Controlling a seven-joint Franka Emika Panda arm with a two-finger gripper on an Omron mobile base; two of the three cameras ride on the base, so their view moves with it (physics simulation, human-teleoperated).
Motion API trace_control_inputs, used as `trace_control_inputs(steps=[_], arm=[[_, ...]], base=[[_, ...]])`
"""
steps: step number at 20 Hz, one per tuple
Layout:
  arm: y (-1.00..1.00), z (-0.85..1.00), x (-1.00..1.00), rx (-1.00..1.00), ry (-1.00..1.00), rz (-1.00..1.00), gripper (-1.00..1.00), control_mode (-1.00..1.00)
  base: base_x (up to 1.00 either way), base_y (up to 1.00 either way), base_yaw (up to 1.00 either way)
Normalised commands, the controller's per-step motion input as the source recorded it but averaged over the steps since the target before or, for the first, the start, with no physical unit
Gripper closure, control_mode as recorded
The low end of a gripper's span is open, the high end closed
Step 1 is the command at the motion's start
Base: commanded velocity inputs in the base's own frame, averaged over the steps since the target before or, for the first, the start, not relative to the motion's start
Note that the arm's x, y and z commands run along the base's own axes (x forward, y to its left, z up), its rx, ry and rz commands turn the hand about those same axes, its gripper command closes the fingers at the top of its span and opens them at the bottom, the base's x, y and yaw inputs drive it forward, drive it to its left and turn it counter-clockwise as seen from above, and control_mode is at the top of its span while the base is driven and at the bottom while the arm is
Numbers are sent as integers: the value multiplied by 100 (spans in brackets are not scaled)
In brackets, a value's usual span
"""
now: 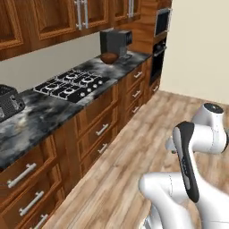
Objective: Pick the cup and bowl from the counter and place them on the counter next to the sink.
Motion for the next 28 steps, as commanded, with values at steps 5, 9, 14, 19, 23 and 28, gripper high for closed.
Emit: trace_control_inputs(steps=[5,9,14,19,23,28], arm=[[0,0,0,0,0,0,-100,100],[0,0,0,0,0,0,-100,100],[0,0,0,0,0,0,-100,100],[0,0,0,0,0,0,-100,100],[0,0,0,0,0,0,-100,100],[0,0,0,0,0,0,-100,100]], base=[[100,-40,69],[100,-74,56],[96,-96,55],[73,-100,48],[56,-100,35],[25,-100,23]])
